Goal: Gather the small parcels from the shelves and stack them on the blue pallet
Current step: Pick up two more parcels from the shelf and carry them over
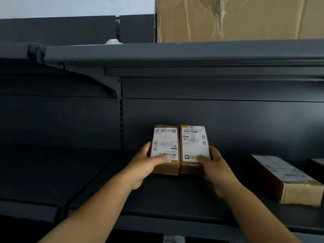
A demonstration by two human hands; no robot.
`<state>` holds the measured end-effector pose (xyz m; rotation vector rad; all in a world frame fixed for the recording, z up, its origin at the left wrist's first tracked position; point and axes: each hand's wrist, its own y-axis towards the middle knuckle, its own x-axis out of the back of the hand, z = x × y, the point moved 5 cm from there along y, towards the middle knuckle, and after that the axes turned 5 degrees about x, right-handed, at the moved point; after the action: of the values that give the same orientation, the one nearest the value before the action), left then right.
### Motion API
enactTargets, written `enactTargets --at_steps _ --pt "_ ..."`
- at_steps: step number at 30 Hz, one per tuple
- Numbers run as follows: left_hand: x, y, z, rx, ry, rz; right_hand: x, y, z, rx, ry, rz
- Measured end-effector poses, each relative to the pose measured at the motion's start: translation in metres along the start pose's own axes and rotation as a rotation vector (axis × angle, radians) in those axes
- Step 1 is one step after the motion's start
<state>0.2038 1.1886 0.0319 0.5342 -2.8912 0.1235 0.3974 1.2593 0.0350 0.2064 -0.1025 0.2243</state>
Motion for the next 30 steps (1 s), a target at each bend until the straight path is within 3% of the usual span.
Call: enactTargets --at_steps 13,17,30 --pt "0.128 -0.082 0.007 -0.116 -0.043 -0.276 -0.122 -0.036 0.043 0.106 0.143 0.212" --pt "0.197 -0.128 0.016 -0.132 0.017 -0.440 -0.186 -0.066 0.062 0.130 0.180 0.277" --pt "0.422 -0.305 0.057 -0.135 0.146 -0.737 -0.419 -0.212 0.128 0.184 0.299 0.584"
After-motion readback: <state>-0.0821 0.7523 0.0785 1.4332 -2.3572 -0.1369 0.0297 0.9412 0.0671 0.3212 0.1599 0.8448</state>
